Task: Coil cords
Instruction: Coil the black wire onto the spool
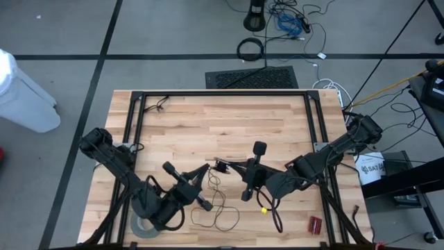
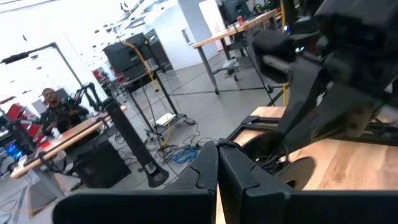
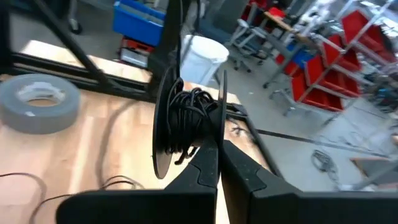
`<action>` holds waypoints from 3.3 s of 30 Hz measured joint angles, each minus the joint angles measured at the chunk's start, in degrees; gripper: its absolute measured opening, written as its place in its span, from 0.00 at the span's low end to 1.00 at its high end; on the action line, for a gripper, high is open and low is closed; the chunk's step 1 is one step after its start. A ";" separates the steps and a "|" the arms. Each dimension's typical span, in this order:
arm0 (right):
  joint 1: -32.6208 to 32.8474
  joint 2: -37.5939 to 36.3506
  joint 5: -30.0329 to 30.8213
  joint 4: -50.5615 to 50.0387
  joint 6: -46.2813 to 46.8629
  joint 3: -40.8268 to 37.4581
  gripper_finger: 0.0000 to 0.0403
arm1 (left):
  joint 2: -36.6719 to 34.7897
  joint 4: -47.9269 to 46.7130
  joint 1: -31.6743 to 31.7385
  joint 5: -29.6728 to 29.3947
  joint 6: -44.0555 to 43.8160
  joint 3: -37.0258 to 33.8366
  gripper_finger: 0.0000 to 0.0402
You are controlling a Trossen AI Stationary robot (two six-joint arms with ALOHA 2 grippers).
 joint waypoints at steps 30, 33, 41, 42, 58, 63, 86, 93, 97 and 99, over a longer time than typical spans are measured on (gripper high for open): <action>-6.62 -0.07 7.46 6.38 -7.93 0.02 0.00 | -0.09 -24.29 6.74 6.05 -21.24 4.94 0.01; -6.48 -0.07 7.44 6.32 -9.01 0.02 0.00 | -0.07 -33.29 6.54 10.17 -32.34 4.94 0.01; -4.99 -0.07 7.05 5.98 -9.30 0.02 0.00 | 0.60 -39.63 7.17 28.47 -52.02 4.94 0.01; -4.74 -0.07 7.13 5.93 -9.30 0.02 0.00 | 0.83 -39.63 7.28 28.66 -52.68 4.94 0.01; -0.56 -0.12 7.26 5.53 -8.73 0.01 0.00 | 5.28 -39.45 9.46 29.05 -58.01 4.92 0.01; -0.46 -1.06 7.06 5.43 -8.58 -0.07 0.00 | 5.38 -39.23 9.06 28.92 -58.16 4.92 0.12; 0.31 -11.63 -14.58 -1.48 3.82 -0.07 0.00 | 5.33 -46.30 1.98 28.81 -56.08 4.92 0.38; 0.31 -15.65 -23.05 -1.41 3.80 -0.07 0.00 | 5.25 -35.40 3.93 35.27 -48.12 4.90 0.38; 0.31 -17.57 -25.83 -1.41 3.81 -0.05 0.00 | 5.72 -27.31 6.48 42.40 -45.64 4.92 0.38; 0.31 -18.06 -26.09 -1.49 3.81 -0.04 0.00 | 6.42 -25.40 8.09 44.87 -45.42 4.92 0.38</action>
